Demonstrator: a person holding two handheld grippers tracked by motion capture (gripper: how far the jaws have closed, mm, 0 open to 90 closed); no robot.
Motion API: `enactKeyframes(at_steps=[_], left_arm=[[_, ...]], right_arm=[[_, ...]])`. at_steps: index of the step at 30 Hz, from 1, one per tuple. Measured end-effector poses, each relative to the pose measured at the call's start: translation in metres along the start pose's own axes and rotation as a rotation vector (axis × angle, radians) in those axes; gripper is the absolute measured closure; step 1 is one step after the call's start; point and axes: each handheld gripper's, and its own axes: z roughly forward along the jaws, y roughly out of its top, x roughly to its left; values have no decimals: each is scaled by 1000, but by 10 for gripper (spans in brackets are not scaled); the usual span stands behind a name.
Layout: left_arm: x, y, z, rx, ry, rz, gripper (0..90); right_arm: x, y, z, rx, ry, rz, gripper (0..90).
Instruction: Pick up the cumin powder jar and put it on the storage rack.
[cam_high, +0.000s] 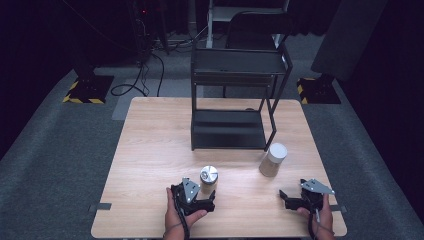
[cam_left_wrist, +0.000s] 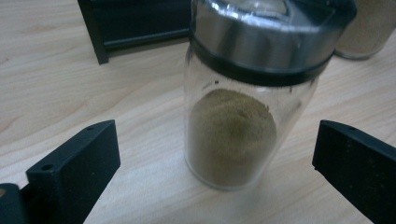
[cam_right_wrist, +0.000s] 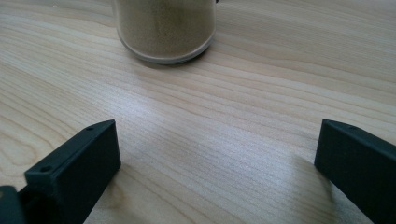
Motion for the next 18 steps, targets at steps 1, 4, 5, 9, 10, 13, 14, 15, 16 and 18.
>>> enactKeyframes(at_steps=[1, 4, 5, 9, 10, 13, 14, 15, 16, 18], left_arm=[[0, 2, 2, 3, -4, 2, 6], [-1, 5, 7, -2, -6, 8, 6], [-2, 5, 8, -6, -4, 7, 6], [-1, 9, 13, -7, -9, 14, 7], [-1, 10, 15, -7, -8, 12, 7], [1, 12, 19, -9, -14, 5, 10], [1, 12, 21, -14, -14, 5, 14], [1, 12, 22, -16, -13, 6, 17], [1, 13, 24, -15, -15, 9, 22], [0, 13, 27, -25, -9, 20, 43]], right_arm=[[0, 0, 0, 0, 0, -1, 0], [0, 0, 0, 0, -1, -1, 0], [0, 0, 0, 0, 0, 0, 0], [0, 0, 0, 0, 0, 0, 0], [0, 0, 0, 0, 0, 0, 0], [0, 0, 0, 0, 0, 0, 0], [0, 0, 0, 0, 0, 0, 0], [0, 0, 0, -1, -1, -1, 0], [0, 0, 0, 0, 0, 0, 0], [0, 0, 0, 1, 1, 2, 0]])
